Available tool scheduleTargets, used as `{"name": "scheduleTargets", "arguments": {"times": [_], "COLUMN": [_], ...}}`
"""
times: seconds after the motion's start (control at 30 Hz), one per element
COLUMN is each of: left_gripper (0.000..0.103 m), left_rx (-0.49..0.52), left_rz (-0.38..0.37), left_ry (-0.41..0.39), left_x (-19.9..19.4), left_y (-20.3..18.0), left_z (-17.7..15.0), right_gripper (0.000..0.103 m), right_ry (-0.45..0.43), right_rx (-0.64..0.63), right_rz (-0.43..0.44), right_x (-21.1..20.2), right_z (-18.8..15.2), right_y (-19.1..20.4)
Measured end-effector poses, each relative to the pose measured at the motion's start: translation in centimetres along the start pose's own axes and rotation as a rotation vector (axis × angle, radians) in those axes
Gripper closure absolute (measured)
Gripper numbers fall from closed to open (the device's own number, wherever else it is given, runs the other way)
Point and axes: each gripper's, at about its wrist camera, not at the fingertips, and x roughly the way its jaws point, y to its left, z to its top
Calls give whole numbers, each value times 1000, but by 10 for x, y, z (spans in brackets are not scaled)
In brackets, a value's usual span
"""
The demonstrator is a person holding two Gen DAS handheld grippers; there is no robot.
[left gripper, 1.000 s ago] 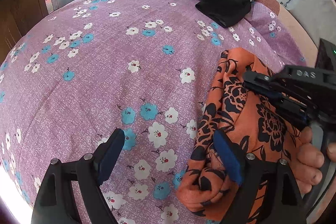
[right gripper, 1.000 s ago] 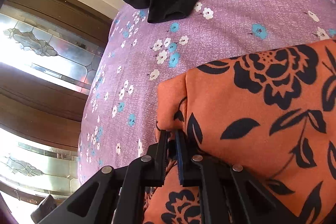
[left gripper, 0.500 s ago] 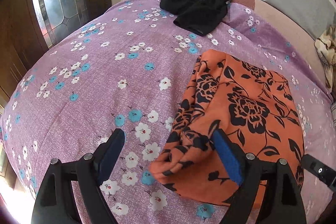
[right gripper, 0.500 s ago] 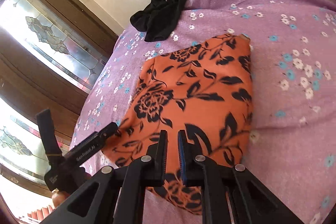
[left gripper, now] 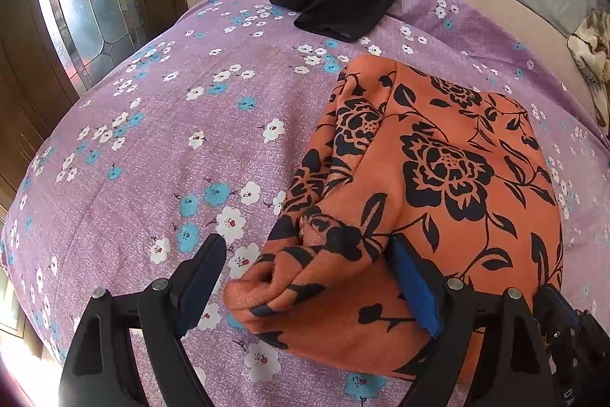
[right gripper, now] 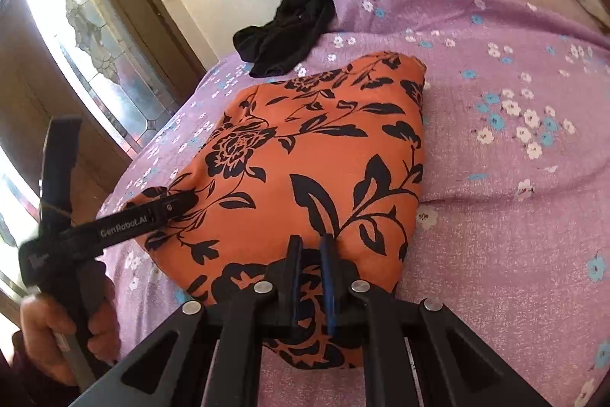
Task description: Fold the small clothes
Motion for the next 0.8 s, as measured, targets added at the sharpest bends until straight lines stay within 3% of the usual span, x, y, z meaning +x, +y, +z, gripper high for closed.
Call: {"name": "scheduleTargets", "arguments": {"times": [0.1,0.33,0.8], "left_gripper": [15,12,9], "left_rx": [7,33,91], "left_rz": [10,57,121], "left_ry": [-5,-39,-109], "left_x": [3,8,14], "left_y": [-3,-12,-24], "left_z": [-1,-2,-6], "right_gripper": [91,91,91], "right_ry": [-56,-83,-94], "right_rx": [-37,-43,47], "right_rz": [-36,-57,45], "right_x": [-1,-2,-4], "right_z": [-7,-10,-10], "right_y": [6,10,-6]}}
